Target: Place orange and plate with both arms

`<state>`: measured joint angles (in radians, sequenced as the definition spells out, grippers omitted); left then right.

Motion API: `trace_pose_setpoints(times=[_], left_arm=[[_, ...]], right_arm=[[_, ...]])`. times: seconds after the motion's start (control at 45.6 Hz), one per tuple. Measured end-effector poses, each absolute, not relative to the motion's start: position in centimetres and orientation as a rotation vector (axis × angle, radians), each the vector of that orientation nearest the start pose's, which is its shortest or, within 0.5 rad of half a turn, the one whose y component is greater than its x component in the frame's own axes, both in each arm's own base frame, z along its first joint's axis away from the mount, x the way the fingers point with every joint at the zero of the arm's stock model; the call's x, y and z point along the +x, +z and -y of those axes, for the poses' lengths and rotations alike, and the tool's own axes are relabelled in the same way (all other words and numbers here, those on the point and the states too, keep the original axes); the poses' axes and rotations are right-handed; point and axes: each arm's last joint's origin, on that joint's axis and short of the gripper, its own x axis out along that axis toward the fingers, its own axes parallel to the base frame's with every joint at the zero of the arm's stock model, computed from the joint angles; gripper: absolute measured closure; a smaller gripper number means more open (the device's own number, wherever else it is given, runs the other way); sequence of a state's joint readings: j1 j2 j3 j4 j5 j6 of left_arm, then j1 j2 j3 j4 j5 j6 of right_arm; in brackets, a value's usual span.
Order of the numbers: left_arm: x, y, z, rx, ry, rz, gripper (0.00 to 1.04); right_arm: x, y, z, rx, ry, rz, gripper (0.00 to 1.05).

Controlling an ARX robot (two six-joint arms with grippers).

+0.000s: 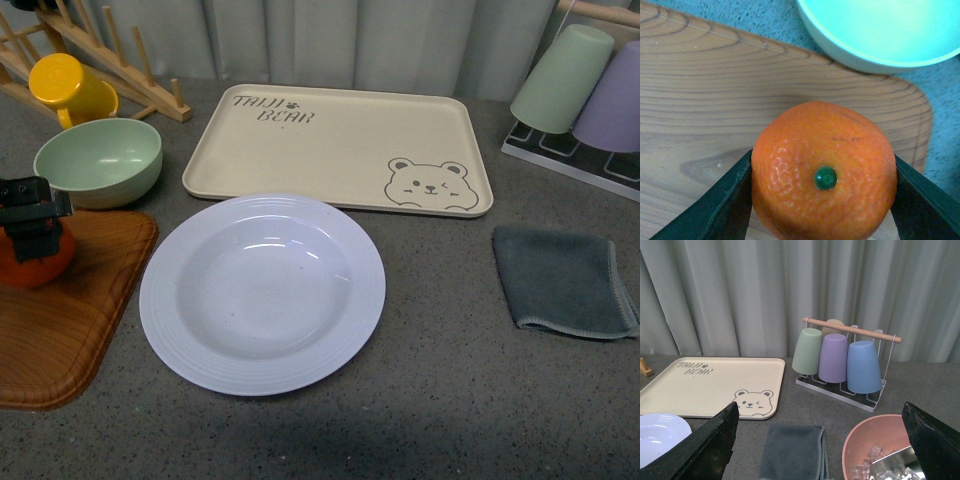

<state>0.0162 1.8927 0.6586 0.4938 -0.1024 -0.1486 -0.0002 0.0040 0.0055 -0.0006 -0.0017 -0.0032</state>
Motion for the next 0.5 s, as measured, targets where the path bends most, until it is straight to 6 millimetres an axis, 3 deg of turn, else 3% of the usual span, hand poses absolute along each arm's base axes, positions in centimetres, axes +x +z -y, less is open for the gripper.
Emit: trace_pose_setpoints(times=[0.044, 0.11, 0.219, 0.351, 0.505], left_arm=[[31.3, 8.7, 0.4, -0.128, 0.149, -0.694, 0.38], [31.6, 10.6, 3.7, -0.148, 0.079, -0.627, 0.38], [31.8, 11.3, 8.1, -0.153, -0.035, -0.589, 0.38], [31.3, 10.0, 12.2, -0.134, -0.132, -0.629, 0.38], [30.7, 7.4, 14.2, -0.105, -0.152, -0.704, 0.39]], right_arm=[[9.8, 16.5, 0.0, -0.003, 0.002, 0.001, 0.09], [9.8, 16.5, 0.0, -0.003, 0.002, 0.001, 0.09], [9.8, 16.5, 0.0, -0.003, 0.002, 0.001, 0.09], [9.8, 16.5, 0.0, -0.003, 0.001, 0.001, 0.09], [9.8, 16.5, 0.0, -0.003, 0.001, 0.001, 0.09]])
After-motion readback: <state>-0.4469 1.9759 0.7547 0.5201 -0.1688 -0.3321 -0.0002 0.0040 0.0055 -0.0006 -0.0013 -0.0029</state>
